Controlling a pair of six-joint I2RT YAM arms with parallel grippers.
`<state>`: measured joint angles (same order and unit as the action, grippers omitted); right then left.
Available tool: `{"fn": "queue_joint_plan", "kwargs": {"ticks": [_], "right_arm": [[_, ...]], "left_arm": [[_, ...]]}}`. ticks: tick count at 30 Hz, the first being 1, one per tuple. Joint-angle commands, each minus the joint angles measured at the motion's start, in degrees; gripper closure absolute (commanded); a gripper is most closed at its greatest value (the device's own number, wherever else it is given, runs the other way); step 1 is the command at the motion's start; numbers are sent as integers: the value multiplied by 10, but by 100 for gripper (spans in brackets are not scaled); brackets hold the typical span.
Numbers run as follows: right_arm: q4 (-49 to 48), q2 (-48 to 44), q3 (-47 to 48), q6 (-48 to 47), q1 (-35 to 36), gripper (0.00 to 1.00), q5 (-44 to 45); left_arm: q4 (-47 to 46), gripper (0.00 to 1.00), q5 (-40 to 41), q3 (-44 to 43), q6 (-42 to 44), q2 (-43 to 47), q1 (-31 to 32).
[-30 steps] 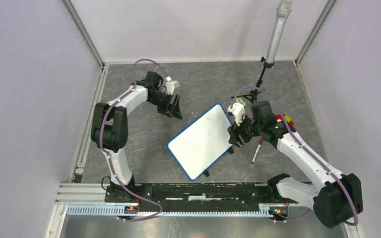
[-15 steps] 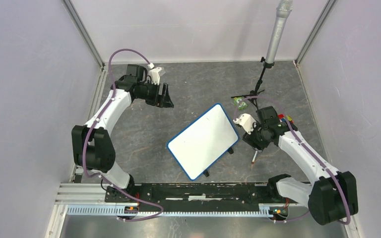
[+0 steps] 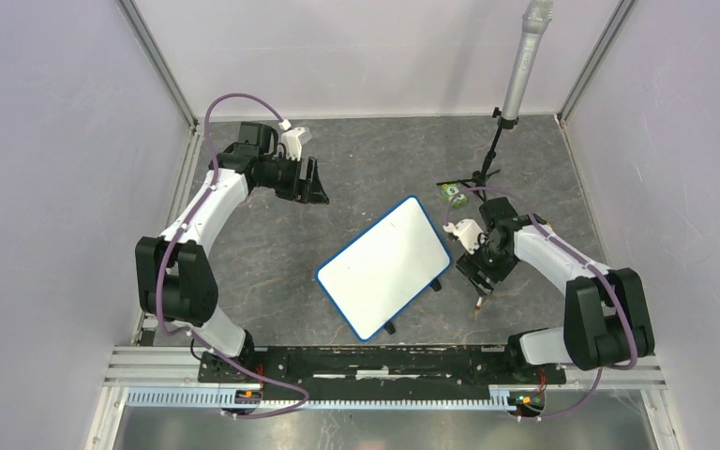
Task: Write a sentence on the whiteboard
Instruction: Pick up the whiteboard marker from the center of the board.
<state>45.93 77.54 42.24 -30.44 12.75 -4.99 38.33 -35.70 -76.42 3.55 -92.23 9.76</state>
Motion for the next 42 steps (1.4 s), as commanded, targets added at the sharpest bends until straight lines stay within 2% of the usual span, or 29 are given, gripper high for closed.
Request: {"fn": "queue_joint_plan", "kwargs": {"ticks": [1, 14, 18, 23, 28, 32, 35, 40, 42], "right_arm": [[-3, 25, 43, 28, -27, 21, -32], [-44, 86, 51, 43, -48, 27, -86], [-71, 75, 38, 35, -48, 34, -77], [-113, 66, 3, -3, -46, 45, -18], [-114, 65, -4, -20, -47, 60, -41], [-107, 65, 3, -25, -47, 78, -59], [-104, 55, 16, -27, -47, 99, -73], [-108, 17, 41, -12, -47, 100, -106], [-111, -1, 50, -1, -47, 100, -118]], "left_arm": [[-28, 20, -19, 5, -27, 18, 0], [-34, 20, -26, 1, -30, 16, -1], [-36, 20, -24, 3, -30, 18, -1], [-36, 20, -16, 0, -29, 18, -1], [-13, 19, -11, -22, -17, 25, -3], [36, 17, -18, -67, 31, 45, -2], [95, 11, -26, -109, 91, 63, 4], [226, 8, 0, -194, 217, 69, 60], [269, 9, 8, -207, 263, 74, 106]]}}
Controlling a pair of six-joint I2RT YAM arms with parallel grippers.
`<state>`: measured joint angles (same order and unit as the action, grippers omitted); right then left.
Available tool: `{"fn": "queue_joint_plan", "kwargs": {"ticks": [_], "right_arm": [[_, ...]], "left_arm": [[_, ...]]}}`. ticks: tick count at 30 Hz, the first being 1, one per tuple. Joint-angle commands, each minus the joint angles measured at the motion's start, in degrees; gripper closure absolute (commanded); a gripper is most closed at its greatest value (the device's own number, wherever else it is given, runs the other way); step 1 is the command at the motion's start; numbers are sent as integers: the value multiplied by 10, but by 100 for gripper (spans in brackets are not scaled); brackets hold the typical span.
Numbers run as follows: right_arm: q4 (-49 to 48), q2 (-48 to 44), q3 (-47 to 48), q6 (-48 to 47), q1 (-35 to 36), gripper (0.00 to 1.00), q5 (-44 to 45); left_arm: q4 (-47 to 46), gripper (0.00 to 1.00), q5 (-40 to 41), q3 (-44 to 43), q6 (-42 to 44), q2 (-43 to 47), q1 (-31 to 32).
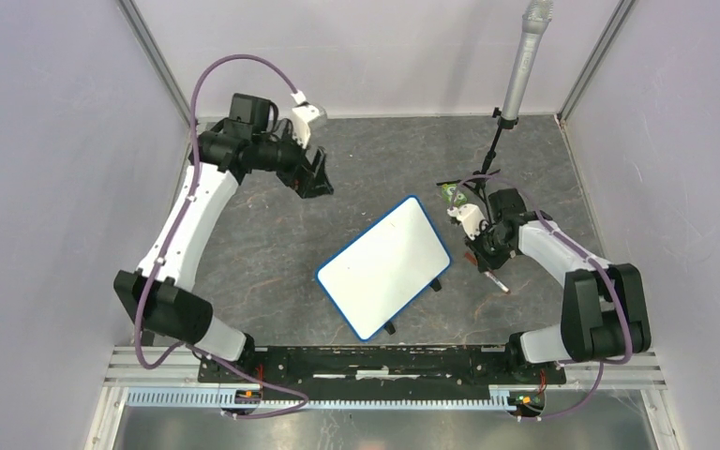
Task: Write a sentence on the whiteboard
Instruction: Pick up the whiteboard marker from the center of the board, then adjust the whiteboard at the center of the board.
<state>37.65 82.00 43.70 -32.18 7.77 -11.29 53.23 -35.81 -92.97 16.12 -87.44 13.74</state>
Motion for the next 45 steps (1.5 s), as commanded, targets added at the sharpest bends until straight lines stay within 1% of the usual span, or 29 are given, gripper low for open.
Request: {"fn": "queue_joint_plan", "kwargs": {"ticks": [1, 3, 6, 8, 10, 14, 16, 20, 25, 30, 33, 37, 39, 41, 45], "right_arm": [[-28, -54, 41, 21, 3, 100, -64], [-28, -69, 51, 33, 3, 100, -80], [-31, -89, 66, 50, 3, 100, -101], [-36, -102, 75, 65, 2, 100, -114], [-42, -112, 81, 81, 3, 100, -128], [-55, -121, 82, 106, 2, 100, -148], [-56, -121, 80, 113, 3, 100, -156], [-63, -124, 75, 121, 3, 100, -165], [-66, -123, 75, 130, 3, 100, -170], [-62, -123, 76, 130, 3, 100, -172], [-60, -124, 78, 129, 2, 100, -171], [-57, -119, 78, 124, 2, 100, -170], [-56, -117, 77, 122, 3, 100, -171], [-55, -115, 75, 120, 3, 100, -170], [-54, -113, 74, 117, 3, 100, -171]], "left_arm": [[137, 10, 19, -40, 158, 29, 93], [154, 11, 42, -27, 185, 36, 160], [155, 15, 96, 12, 214, 40, 287], [155, 16, 124, 24, 229, 28, 375], [149, 19, 137, 30, 245, 10, 441], [71, 24, 181, 100, 319, 0, 537], [53, 29, 172, 117, 357, -19, 565], [5, 37, 123, 128, 385, -68, 586], [-64, 40, 157, 147, 409, -109, 610], [-90, 41, 181, 193, 451, -136, 619], [-91, 41, 191, 215, 470, -151, 622], [-138, 51, 214, 254, 486, -156, 622], [-153, 53, 233, 266, 491, -161, 622], [-158, 56, 247, 273, 497, -166, 622], [-155, 67, 263, 293, 516, -161, 622]]}}
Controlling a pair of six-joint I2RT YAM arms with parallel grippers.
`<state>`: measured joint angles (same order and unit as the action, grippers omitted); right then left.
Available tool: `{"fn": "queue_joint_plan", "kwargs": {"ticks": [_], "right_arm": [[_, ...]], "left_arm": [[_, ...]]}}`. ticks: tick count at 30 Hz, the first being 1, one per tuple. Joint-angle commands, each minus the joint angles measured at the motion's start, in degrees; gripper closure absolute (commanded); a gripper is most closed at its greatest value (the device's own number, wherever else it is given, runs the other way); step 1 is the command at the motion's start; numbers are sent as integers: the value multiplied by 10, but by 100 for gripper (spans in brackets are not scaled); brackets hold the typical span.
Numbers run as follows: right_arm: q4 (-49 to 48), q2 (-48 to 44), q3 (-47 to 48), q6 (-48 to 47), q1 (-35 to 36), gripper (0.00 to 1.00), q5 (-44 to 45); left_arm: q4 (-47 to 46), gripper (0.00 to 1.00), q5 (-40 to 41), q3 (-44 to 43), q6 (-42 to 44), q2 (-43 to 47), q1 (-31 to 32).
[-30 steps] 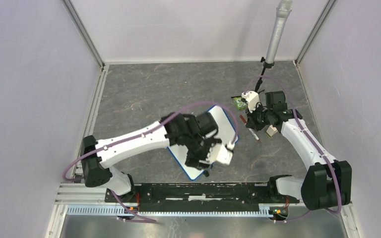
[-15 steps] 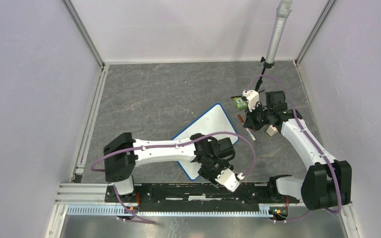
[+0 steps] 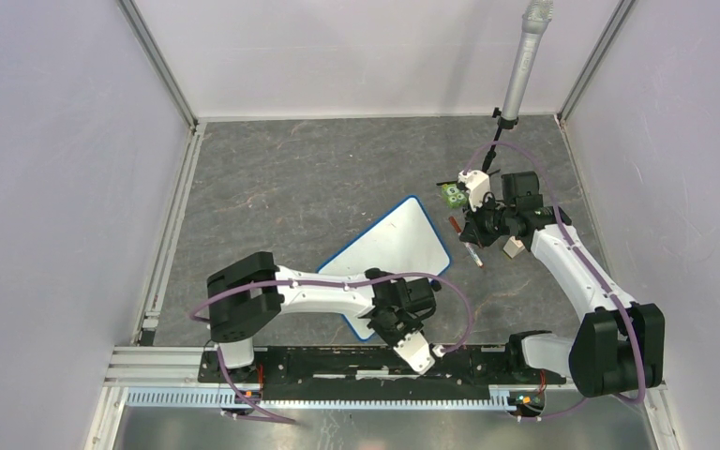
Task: Write a sentence on the whiteboard
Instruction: Adjust the whiteboard at the center of the board.
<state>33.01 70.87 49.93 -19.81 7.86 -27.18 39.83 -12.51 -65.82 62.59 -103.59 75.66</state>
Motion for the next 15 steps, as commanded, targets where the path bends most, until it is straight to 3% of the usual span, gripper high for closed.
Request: {"fn": "queue_joint_plan", "kwargs": {"ticks": [1, 6, 15], "right_arm": [[-8, -2, 11, -7, 2, 100, -13], [-4, 0, 13, -9, 2, 100, -15], [-1, 1, 15, -11, 1, 100, -16]], "left_arm": [[-14, 70, 32, 25, 63, 1, 2], [36, 80, 36, 32, 108, 7, -6], [105, 79, 49, 32, 195, 20, -29]]}}
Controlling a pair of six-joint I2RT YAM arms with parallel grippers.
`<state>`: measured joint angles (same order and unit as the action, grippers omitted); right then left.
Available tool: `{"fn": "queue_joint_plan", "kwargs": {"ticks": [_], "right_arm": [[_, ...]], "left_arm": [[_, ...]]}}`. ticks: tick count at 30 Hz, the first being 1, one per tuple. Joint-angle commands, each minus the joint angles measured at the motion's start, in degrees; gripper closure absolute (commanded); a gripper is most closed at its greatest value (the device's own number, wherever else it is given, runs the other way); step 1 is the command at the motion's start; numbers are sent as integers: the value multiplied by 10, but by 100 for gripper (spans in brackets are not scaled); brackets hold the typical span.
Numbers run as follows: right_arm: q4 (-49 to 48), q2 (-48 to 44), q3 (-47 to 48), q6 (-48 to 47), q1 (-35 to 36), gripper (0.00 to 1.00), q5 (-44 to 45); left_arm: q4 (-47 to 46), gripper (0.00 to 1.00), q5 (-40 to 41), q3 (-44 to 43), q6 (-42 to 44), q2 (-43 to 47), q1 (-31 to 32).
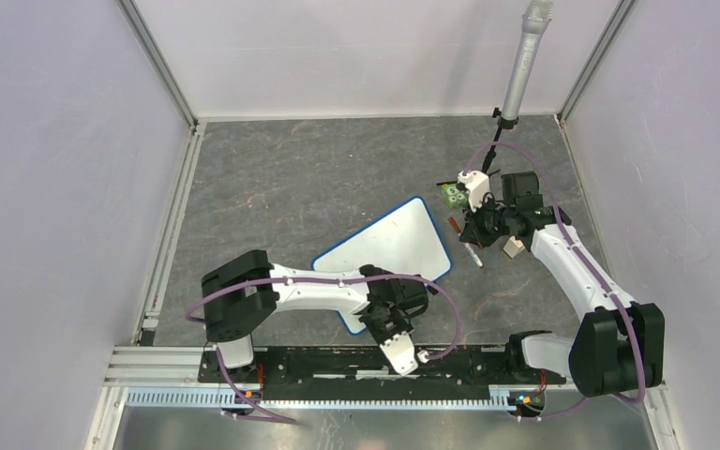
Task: Write a sentence on the whiteboard
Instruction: Adjust the whiteboard at the center of the board, then pass from the right arm to the left
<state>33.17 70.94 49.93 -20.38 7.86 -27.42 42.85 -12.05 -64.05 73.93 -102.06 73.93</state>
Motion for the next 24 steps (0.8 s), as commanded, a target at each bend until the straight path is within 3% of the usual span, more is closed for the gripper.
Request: {"fn": "queue_joint_plan", "kwargs": {"ticks": [1, 4, 8, 9, 10, 18, 24], "right_arm": [[-2, 2, 16, -5, 2, 100, -15], [-1, 2, 19, -4, 1, 100, -16], [10, -3, 40, -10, 1, 100, -11], [13, -4, 49, -12, 1, 100, -5], [16, -6, 58, -13, 1, 100, -1], [48, -23, 128, -19, 1, 100, 14], [68, -51, 136, -19, 3, 100, -52]], "left_arm": [[86, 79, 48, 7, 87, 3, -12], [105, 72, 56, -16, 91, -4, -11], [106, 36, 76, -43, 50, -7, -11], [106, 14, 73, -50, 36, 0, -10], [106, 2, 66, -57, 22, 8, -8], [136, 0, 11, -135, -108, 53, 2], [155, 0, -63, -211, -287, 114, -14]]}}
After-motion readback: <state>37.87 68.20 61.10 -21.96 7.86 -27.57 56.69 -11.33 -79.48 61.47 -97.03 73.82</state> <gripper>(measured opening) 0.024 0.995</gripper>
